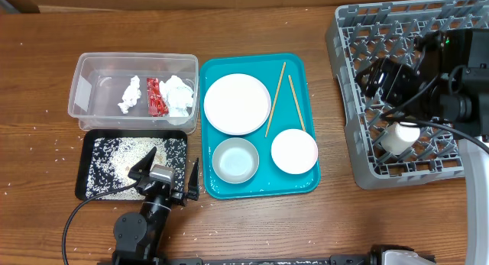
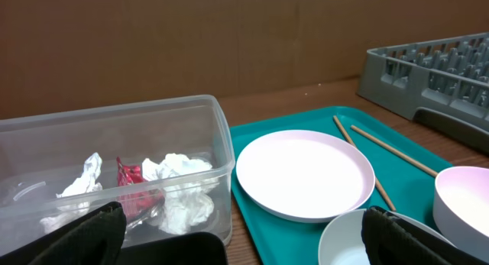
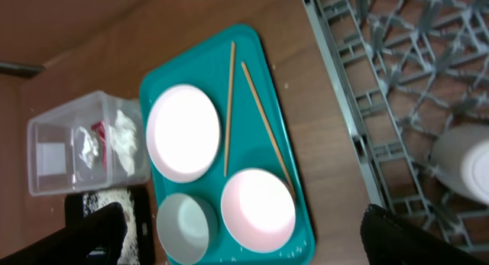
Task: Sort waste into correct bins and load items into the dishwasher
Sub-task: 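Grasp a wooden chopstick from the teal tray with the right gripper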
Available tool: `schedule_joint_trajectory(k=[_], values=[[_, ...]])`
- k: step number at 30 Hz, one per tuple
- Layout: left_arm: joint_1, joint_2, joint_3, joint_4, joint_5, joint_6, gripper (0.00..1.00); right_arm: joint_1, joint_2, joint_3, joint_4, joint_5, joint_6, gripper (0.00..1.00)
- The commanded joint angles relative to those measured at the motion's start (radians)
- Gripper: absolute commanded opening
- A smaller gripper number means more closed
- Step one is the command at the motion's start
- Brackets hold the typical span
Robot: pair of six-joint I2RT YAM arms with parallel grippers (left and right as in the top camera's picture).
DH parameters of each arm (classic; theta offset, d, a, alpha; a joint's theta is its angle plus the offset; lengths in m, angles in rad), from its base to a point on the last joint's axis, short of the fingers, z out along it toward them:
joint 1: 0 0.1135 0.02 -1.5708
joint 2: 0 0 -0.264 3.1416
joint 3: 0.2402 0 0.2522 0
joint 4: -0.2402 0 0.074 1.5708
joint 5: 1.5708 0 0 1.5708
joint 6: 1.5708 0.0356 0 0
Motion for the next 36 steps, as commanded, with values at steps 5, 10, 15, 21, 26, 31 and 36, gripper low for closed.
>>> schedule_joint_trajectory(k=[5,10,15,21,26,31,36], values=[[0.006,-0.011,-0.01,0.005,0.0,0.016,1.0,0.067,0.03,0.008,0.024,-0.089,0.013,1.0],[0.006,-0.011,-0.01,0.005,0.0,0.016,1.0,0.28,0.127,0.008,-0.034,0.083,0.016,0.91],[0.006,-0.011,-0.01,0.005,0.0,0.016,1.0,0.418,0.253,0.008,-0.003,0.243,0.06,0.79],[0.006,-0.011,-0.01,0.005,0.0,0.016,1.0,0.428,0.41,0.008,0.11,0.278,0.02,0.64],[0.006,-0.011,-0.01,0.005,0.0,0.016,1.0,0.428,0.543,0.008,0.208,0.282,-0.126,0.48],[0.006,-0.011,-0.01,0.005,0.0,0.016,1.0,0.428,0.663,0.008,0.278,0.341,-0.148,0.47],[0.006,-0.011,-0.01,0.005,0.0,0.016,1.0,0.426,0.757,0.008,0.31,0.355,-0.148,0.47]])
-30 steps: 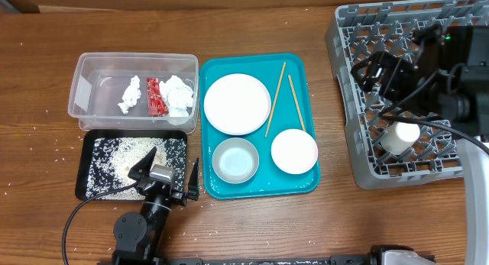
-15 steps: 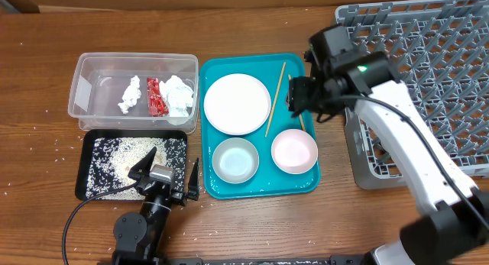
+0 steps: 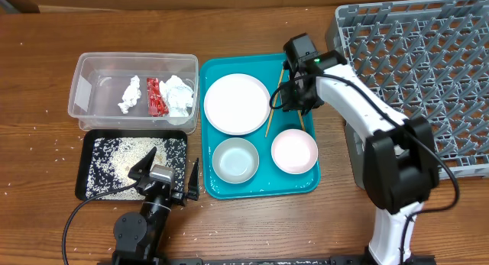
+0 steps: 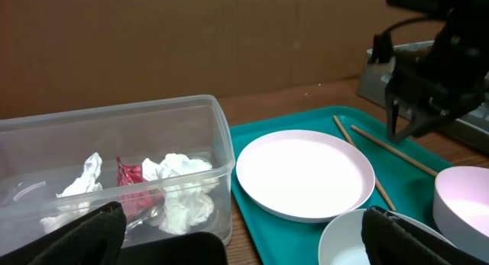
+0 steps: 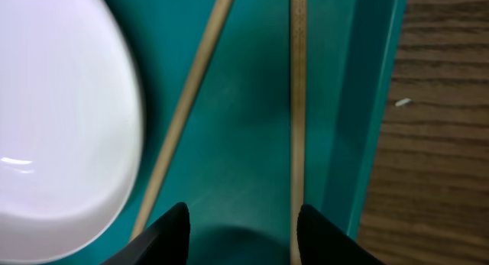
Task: Sort waste into correct bins and load items into the dishwasher
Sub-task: 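Grasp a wooden chopstick from the teal tray with the right gripper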
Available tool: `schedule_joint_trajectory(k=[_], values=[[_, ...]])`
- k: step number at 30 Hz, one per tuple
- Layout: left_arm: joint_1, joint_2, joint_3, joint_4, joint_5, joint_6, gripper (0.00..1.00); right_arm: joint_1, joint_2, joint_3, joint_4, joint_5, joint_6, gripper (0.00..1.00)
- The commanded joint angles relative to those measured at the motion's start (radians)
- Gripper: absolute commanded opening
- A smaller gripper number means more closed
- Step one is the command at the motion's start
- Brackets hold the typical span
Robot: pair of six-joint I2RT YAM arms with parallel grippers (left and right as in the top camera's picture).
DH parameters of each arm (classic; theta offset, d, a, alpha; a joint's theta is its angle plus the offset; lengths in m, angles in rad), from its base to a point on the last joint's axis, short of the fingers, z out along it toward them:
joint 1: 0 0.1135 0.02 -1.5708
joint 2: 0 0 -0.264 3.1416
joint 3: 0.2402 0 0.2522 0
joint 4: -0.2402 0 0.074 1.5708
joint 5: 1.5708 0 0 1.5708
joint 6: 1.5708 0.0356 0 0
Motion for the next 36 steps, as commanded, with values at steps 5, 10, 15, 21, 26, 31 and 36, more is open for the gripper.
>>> schedule_joint_trajectory(k=[5,10,15,21,26,31,36], values=[[0.006,-0.01,-0.01,0.005,0.0,0.016,1.0,-0.003,0.119,0.008,0.014,0.046,-0.02,0.4],[0.006,-0.01,-0.01,0.005,0.0,0.016,1.0,-0.003,0.146,0.008,-0.019,0.043,-0.019,0.11],[0.006,-0.01,-0.01,0.005,0.0,0.016,1.0,-0.003,0.109,0.025,-0.043,0.042,-0.004,0.04],[0.006,-0.01,-0.01,0.005,0.0,0.016,1.0,-0.018,-0.001,0.092,-0.09,0.043,0.0,0.04],[0.006,-0.01,-0.01,0.005,0.0,0.016,1.0,-0.05,-0.105,0.17,-0.142,0.047,-0.001,0.04],[0.006,-0.01,-0.01,0.005,0.0,0.016,1.0,-0.156,-0.219,0.22,-0.162,0.129,-0.018,0.04],[0.006,-0.01,-0.01,0.005,0.0,0.016,1.0,-0.285,-0.235,0.206,-0.148,0.156,-0.172,0.04]])
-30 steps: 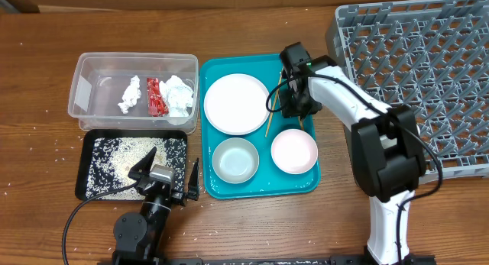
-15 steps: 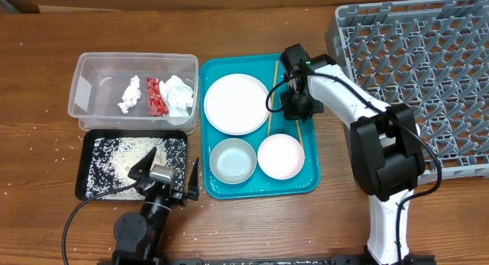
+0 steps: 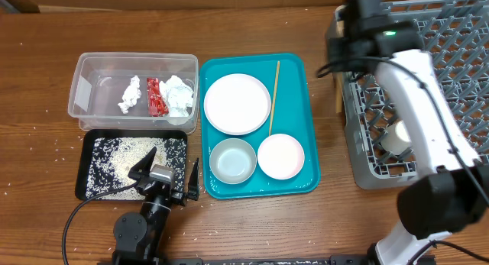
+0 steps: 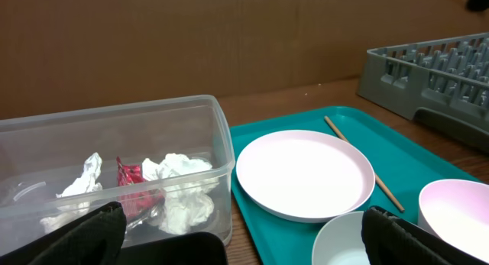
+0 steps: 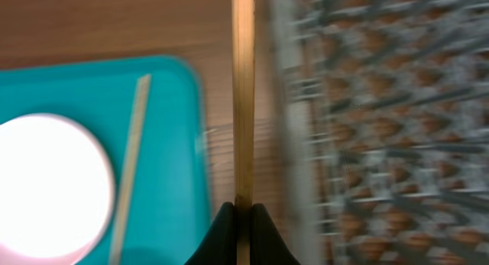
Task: Sort waste into correct bins and load items into the dishwasher
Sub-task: 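Grasp a wooden chopstick from the teal tray with the right gripper, then insert the chopstick into the grey dish rack with the right gripper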
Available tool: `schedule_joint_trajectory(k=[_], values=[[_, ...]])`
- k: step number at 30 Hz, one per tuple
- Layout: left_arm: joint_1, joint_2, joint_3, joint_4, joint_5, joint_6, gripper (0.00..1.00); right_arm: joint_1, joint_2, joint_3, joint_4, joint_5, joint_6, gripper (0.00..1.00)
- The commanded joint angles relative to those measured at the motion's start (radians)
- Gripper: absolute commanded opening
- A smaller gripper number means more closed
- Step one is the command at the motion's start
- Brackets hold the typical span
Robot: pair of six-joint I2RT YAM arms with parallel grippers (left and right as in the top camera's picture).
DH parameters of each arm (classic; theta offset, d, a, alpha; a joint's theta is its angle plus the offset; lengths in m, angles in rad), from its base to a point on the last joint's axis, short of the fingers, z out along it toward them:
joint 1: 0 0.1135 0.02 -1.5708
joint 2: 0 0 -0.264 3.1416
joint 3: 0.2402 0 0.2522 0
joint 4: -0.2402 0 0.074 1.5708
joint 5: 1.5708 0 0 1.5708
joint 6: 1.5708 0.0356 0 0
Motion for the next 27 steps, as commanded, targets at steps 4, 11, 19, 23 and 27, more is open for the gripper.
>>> schedule_joint_trajectory(k=[4,11,19,23,27], values=[[0.006,-0.01,-0.01,0.005,0.0,0.016,1.0,-0.105,0.027,-0.061,0.043,0.051,-0.119,0.04],[0.006,-0.01,-0.01,0.005,0.0,0.016,1.0,-0.103,0.043,-0.129,0.055,0.064,-0.133,0.04],[0.006,-0.01,-0.01,0.005,0.0,0.016,1.0,-0.03,0.04,-0.097,0.008,0.114,-0.127,0.4],[0.006,-0.01,-0.01,0.005,0.0,0.016,1.0,0.026,0.04,-0.069,0.001,-0.043,-0.115,0.47],[0.006,-0.01,-0.01,0.005,0.0,0.016,1.0,0.084,0.046,-0.076,0.051,-0.273,0.019,0.48]])
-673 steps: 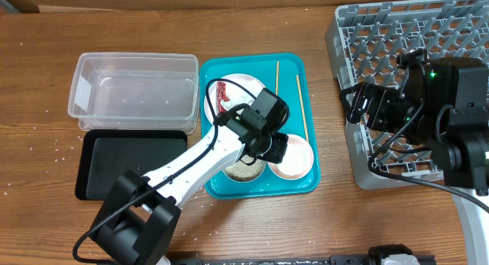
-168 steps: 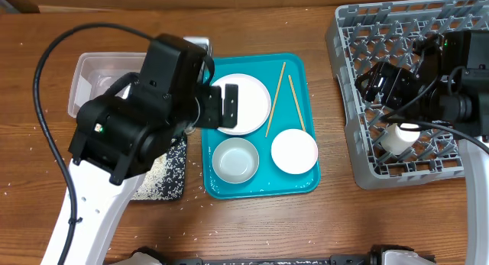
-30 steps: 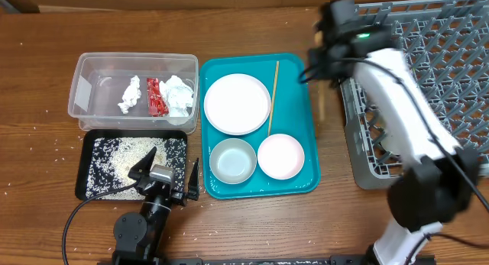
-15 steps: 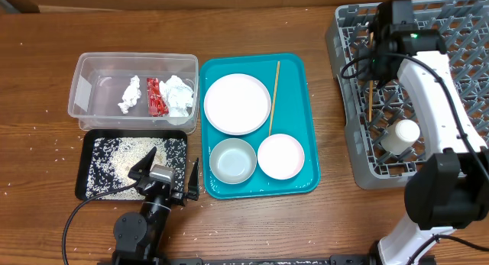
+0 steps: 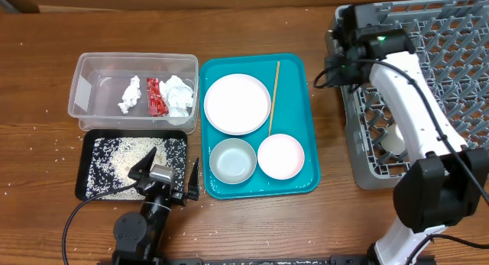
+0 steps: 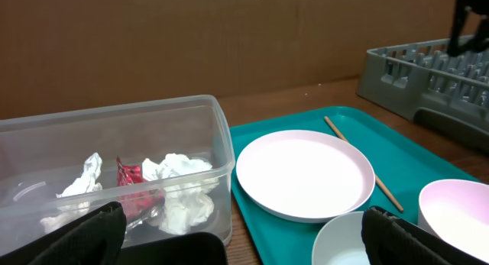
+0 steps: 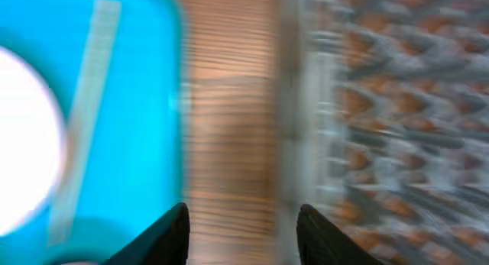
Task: Sort waste into correct bins and load items into the dishwasher
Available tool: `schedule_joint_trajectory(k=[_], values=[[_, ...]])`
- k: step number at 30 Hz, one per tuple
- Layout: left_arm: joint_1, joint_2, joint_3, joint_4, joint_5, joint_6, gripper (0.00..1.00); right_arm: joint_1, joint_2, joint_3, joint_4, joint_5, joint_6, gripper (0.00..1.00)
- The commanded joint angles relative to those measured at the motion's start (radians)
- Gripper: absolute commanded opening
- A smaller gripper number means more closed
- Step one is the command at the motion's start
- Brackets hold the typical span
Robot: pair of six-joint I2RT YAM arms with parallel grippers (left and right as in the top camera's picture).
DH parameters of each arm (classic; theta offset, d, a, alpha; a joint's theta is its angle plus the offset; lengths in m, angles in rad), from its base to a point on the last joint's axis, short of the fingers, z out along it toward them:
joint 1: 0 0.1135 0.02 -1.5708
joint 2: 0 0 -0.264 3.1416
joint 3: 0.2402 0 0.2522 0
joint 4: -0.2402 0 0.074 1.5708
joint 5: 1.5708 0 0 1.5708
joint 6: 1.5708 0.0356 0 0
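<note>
The teal tray [image 5: 302, 105] holds a white plate [image 5: 237, 103], one wooden chopstick [image 5: 273, 97], a pale bowl [image 5: 233, 159] and a pink bowl [image 5: 280, 156]. The grey dish rack [image 5: 428, 89] stands at the right with a white cup [image 5: 393, 139] in it. My right gripper [image 5: 334, 66] hangs at the rack's left edge; in its blurred wrist view the gripper [image 7: 243, 234] is open with nothing between its fingers. No second chopstick shows. My left gripper [image 5: 164, 177] rests open at the front left, and in its wrist view this gripper [image 6: 244, 242] faces the plate [image 6: 304, 173].
A clear bin [image 5: 134, 89] with crumpled tissues and a red wrapper stands left of the tray. In front of it lies a black tray [image 5: 99, 154] of rice. Rice grains are scattered over the wooden table.
My right gripper was shut on a chopstick at the rack's left edge. Now it is open there and the chopstick is out of sight. The left arm has not moved.
At first my right arm was over the rack and two chopsticks lay on the tray. Then its gripper stood open over the right-hand chopstick. Later it held that chopstick by the rack, with the pink bowl shifted left. Now the gripper is open and holds nothing.
</note>
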Motion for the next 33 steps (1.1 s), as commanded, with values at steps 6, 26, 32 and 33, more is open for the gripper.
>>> schedule_joint_trajectory(k=[6,26,32,33], values=[[0.006,-0.01,-0.01,0.005,0.0,0.016,1.0,0.14,0.074,-0.017,0.196,-0.246,0.283,0.49],[0.006,-0.01,-0.01,0.005,0.0,0.016,1.0,0.184,0.396,-0.017,0.327,-0.11,0.343,0.25],[0.006,-0.01,-0.01,0.005,0.0,0.016,1.0,0.17,0.377,0.011,0.243,-0.063,0.343,0.04],[0.006,-0.01,-0.01,0.005,0.0,0.016,1.0,0.164,0.37,0.024,0.224,-0.061,0.343,0.04]])
